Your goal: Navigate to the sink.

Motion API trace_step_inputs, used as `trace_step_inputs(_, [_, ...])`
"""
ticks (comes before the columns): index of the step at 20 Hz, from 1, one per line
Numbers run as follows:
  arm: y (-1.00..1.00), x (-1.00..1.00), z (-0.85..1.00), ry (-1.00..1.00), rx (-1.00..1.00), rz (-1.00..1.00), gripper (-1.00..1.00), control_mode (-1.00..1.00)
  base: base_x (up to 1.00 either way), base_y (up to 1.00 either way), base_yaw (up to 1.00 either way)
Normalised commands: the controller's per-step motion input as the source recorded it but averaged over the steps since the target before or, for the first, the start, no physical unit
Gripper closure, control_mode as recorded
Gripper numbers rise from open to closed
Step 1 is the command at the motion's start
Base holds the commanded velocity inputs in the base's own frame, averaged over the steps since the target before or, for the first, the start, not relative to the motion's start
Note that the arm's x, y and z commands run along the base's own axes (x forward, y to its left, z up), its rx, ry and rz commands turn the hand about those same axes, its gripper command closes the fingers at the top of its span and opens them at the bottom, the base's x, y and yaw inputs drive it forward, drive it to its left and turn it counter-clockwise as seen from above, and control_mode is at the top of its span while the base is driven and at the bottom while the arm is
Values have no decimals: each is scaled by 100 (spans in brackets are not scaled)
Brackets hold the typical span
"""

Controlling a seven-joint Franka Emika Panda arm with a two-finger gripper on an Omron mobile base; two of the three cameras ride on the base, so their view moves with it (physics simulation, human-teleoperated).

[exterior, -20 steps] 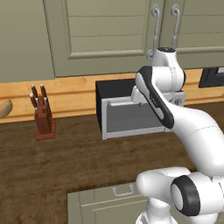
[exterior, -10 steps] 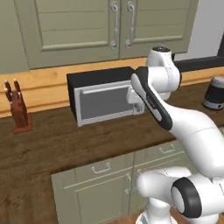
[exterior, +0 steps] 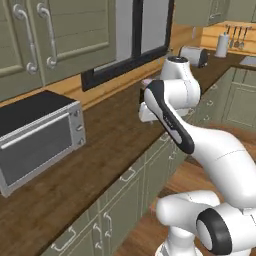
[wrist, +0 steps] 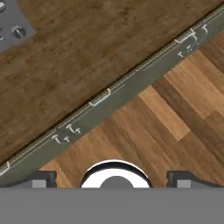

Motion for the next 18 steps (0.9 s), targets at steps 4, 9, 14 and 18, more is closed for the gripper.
trace_step_inputs(4, [0,0,0,0,0,0,-100,100,0,0,-94])
trace_step_inputs(9, [0,0,0,0,0,0,-100,100,0,0,-95])
trace_step_inputs(14, [0,0,0,0,0,0,-100,100,3,0,-94])
trace_step_inputs(18, [0,0,0,0,0,0,-100,100,90,15,-54])
